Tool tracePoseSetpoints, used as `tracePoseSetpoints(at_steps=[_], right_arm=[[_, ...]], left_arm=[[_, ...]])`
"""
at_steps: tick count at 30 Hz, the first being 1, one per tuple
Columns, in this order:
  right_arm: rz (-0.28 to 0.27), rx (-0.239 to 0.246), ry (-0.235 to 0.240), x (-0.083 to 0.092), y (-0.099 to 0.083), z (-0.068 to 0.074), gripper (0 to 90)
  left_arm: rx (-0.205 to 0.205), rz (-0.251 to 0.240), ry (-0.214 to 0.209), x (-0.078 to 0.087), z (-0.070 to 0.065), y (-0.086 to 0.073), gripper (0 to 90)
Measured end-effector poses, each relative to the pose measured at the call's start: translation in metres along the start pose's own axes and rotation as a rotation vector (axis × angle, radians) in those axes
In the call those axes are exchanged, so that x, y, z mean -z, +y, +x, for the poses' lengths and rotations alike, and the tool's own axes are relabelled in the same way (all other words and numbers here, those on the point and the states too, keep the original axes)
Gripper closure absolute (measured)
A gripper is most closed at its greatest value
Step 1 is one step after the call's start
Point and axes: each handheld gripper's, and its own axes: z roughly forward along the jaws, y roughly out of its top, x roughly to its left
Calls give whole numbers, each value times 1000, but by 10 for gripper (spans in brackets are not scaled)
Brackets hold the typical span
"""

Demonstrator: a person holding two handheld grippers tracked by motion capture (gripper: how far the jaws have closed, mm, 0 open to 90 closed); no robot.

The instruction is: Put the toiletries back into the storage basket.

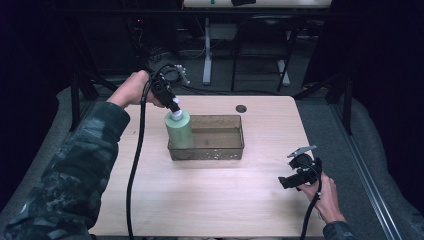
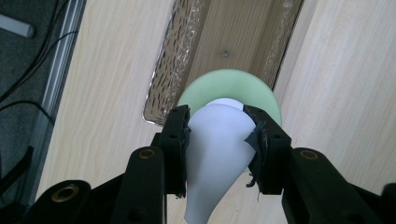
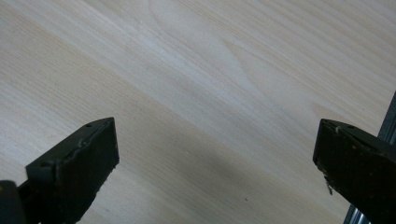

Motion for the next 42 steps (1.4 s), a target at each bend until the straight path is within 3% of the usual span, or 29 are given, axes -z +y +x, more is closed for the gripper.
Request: tracePoseSetpoints(at_steps=[6, 10, 13, 25, 29, 37, 42], right_arm=[[4, 1, -1, -1, 0, 0, 0], [2, -2, 0, 0, 0, 0, 0], [7, 1, -2, -1, 0, 0, 0], [4, 7, -5, -1, 0, 1, 0], [6, 5, -3, 0, 0, 0, 0], [3, 1, 0, 0, 0, 0, 0], [3, 1, 0, 0, 0, 1, 0]], left_arm=[[-5, -6, -10, 1, 1, -2, 627], [-42, -16, -7, 1, 0, -3, 627], [-48, -15, -9, 1, -2, -3, 626], [25, -48, -2, -1, -3, -7, 594], [64, -72, -16, -4, -2, -8, 485], [126, -138, 7, -1, 1, -13, 178], [156, -187, 28, 7, 2, -20, 89]])
